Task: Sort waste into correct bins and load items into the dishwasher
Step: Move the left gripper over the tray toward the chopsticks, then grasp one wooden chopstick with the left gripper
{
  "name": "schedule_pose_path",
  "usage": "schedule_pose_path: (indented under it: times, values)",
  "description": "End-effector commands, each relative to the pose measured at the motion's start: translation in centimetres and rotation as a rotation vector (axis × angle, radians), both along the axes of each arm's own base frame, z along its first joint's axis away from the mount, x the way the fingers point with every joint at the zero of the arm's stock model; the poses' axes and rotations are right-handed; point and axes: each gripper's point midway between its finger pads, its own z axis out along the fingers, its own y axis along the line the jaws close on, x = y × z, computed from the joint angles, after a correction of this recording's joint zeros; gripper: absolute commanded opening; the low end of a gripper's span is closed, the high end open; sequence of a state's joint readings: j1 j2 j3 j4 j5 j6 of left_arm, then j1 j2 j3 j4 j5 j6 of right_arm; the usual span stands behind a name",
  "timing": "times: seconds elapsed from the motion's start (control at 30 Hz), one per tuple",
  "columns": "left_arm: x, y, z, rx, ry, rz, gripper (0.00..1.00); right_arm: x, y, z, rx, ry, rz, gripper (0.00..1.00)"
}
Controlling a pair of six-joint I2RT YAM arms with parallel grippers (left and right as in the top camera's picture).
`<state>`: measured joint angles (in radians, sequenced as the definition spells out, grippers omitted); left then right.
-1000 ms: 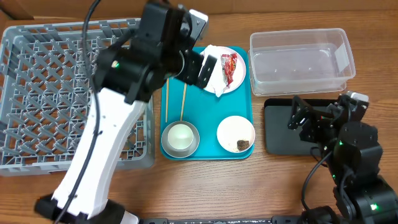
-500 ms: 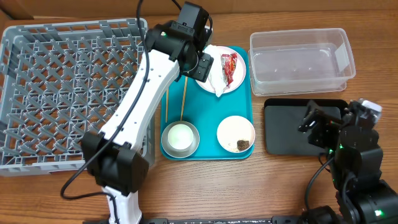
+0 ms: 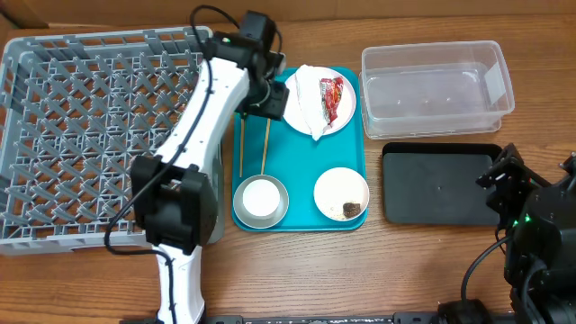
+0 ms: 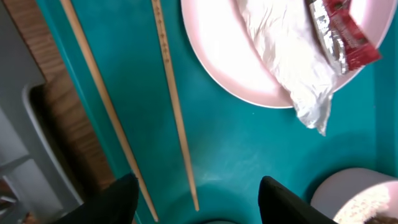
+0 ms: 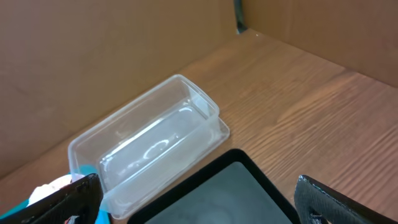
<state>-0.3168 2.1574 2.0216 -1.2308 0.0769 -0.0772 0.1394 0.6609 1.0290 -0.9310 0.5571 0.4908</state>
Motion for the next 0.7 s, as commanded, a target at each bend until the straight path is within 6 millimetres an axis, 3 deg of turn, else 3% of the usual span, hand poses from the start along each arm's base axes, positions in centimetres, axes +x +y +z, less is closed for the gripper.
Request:
schedule_pose_path:
  times: [0.0,0.3,0.67]
  values:
    - [0.5,0.3,-1.5,0.047,0.014,0.050,0.63,-0.5,-0.5,0.6,0.000,-0.012,-0.027,1.00]
    - [0.9,0.1,-3.6,0.057,0.038,0.048,0.54,-0.5,-0.5,0.5,0.000,-0.006,-0.026,1.00]
    - [1.0,0.2,-7.8,0.081,0.103,0.049,0.50,-0.5,-0.5,0.5,0.000,-0.006,-0.026,1.00]
